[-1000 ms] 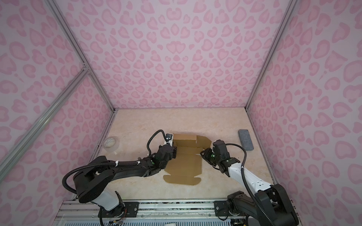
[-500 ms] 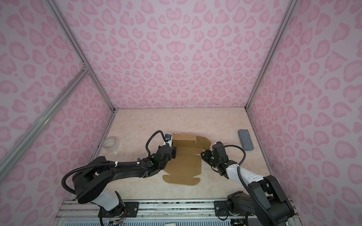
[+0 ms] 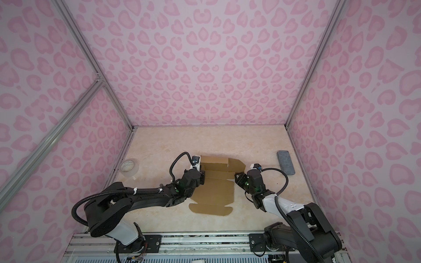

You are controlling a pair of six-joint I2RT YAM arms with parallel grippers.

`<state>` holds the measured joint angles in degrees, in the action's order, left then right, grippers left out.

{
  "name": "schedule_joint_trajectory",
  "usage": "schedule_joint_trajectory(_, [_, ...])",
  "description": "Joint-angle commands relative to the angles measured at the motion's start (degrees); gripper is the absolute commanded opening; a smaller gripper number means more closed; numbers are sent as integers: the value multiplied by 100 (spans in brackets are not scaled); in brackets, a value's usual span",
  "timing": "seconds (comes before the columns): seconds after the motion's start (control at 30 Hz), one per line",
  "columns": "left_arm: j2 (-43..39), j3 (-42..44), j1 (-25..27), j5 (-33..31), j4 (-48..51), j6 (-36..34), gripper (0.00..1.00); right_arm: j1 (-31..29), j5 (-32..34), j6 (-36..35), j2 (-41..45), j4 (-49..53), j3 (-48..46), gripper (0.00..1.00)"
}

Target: Fold the paper box

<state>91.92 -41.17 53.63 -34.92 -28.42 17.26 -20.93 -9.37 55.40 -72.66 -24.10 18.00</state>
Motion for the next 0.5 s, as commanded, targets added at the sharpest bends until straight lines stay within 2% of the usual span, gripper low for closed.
schedule_joint_trajectory(0.0, [-53, -18, 6, -86, -227, -23, 2, -51, 40, 57, -116, -449, -26, 45])
schedule_joint_trajectory(0.47, [-51, 12, 5, -59, -272, -55, 2, -123, -112, 180, -935, -1092, 90, 44])
